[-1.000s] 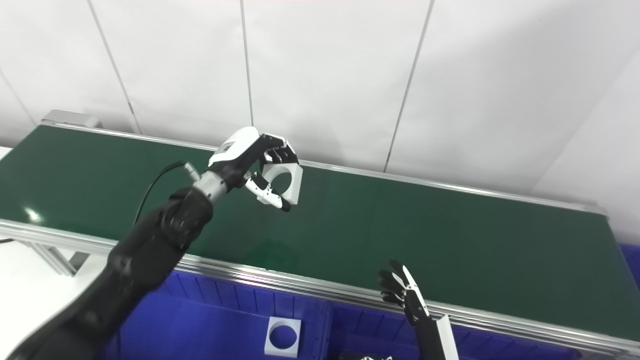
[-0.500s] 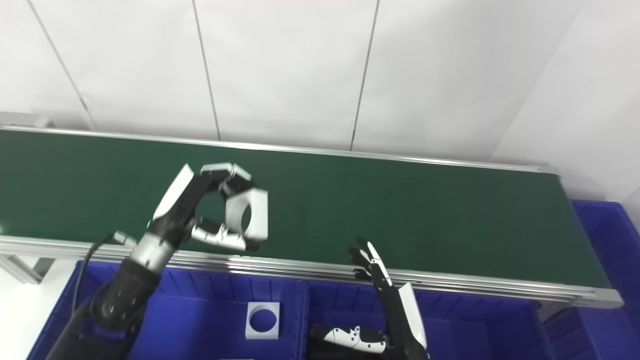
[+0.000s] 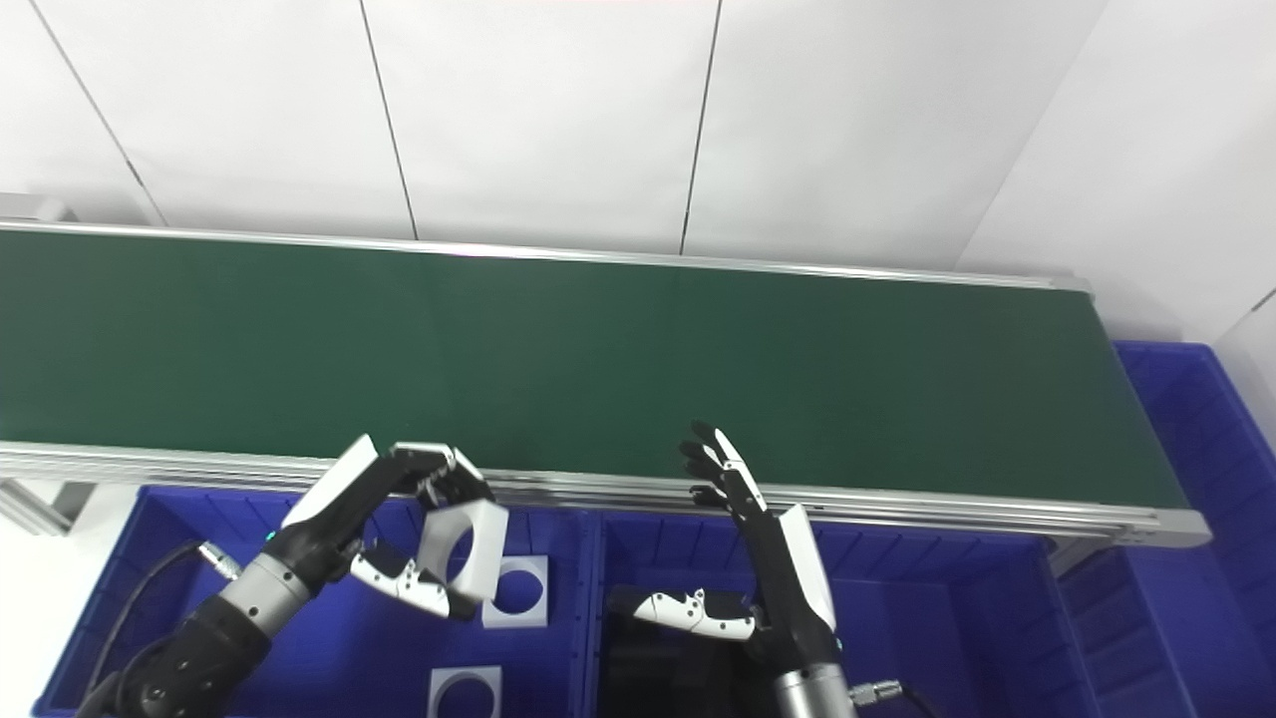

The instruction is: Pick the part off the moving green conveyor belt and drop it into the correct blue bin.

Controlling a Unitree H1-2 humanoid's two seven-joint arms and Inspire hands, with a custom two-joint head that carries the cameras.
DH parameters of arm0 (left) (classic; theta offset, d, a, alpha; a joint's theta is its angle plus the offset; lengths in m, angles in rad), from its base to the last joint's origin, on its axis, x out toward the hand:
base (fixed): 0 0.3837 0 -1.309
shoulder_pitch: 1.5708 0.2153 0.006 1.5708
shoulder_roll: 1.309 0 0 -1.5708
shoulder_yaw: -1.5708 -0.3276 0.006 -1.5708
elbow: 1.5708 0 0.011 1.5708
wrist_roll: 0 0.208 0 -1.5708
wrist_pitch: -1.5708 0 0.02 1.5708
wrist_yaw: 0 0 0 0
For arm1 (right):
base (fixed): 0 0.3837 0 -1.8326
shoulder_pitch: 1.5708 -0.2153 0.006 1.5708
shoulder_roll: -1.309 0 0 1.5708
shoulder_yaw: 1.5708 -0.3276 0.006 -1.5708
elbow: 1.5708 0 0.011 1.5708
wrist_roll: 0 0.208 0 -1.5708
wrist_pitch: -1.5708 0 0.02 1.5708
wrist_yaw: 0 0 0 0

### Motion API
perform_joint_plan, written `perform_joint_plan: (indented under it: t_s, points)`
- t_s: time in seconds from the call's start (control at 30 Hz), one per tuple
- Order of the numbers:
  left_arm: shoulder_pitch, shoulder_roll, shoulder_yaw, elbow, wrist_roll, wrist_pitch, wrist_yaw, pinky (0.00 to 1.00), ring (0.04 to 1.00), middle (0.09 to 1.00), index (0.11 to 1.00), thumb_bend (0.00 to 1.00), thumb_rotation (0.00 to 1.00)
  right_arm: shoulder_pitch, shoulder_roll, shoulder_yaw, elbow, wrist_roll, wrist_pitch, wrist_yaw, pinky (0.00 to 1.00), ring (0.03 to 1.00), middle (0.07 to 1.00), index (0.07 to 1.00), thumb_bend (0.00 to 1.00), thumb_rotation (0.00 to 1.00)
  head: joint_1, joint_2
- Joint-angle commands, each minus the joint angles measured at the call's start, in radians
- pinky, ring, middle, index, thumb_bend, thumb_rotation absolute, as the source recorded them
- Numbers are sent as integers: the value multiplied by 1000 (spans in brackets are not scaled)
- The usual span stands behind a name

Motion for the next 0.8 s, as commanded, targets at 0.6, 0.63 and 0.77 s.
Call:
perform_joint_plan:
  t_s: [0.6, 0.63, 0.77]
  points:
    - [-67, 60, -123, -73, 265, 311, -175, 560, 584, 529, 488, 507, 0, -11, -27, 29, -87, 33, 63, 62, 707, 804, 839, 901, 866, 337, 4, 4]
    - [-70, 62, -133, -75, 279, 328, -189, 563, 598, 528, 487, 508, 0, -11, -26, 29, -88, 32, 64, 62, 708, 804, 840, 901, 865, 337, 5, 3]
    - [-83, 65, -167, -84, 329, 397, -239, 662, 764, 797, 731, 605, 7, -9, -24, 28, -93, 32, 73, 61, 713, 808, 842, 903, 864, 332, 10, 2]
